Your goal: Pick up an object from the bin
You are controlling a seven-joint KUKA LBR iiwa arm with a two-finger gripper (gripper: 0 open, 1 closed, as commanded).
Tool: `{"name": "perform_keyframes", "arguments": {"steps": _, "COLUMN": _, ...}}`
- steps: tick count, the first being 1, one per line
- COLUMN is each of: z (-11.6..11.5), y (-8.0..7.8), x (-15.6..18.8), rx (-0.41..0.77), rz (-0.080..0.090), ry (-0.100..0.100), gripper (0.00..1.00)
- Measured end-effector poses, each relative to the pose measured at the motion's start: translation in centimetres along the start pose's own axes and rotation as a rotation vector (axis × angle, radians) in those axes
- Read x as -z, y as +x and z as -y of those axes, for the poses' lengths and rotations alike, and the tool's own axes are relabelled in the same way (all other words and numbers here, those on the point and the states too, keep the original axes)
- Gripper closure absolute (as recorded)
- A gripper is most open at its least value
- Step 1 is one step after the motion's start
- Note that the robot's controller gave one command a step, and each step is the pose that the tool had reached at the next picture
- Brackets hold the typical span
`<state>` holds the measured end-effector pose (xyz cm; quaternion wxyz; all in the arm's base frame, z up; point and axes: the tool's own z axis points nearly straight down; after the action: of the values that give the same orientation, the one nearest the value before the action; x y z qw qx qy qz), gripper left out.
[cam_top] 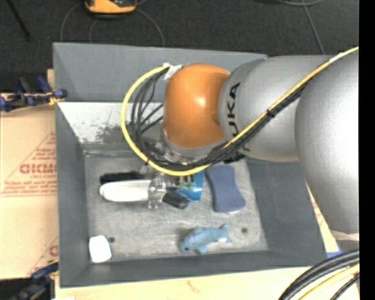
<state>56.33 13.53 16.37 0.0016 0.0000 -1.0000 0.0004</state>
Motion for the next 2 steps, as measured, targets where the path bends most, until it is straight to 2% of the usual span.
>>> {"name": "perform_keyframes", "arguments": {"steps": 1, "z": 2.0, "y": 0.5, "x": -1.7, "rx": 0.019, "rz": 0.015, "ry": -0.006, "gripper": 1.0}}
{"name": "perform_keyframes", "arguments": {"steps": 2, "z": 4.1, "y": -1.4, "x": -1.4, "rx": 0.001, "rz": -0.015, "ry": 0.004, "gripper": 1.0}}
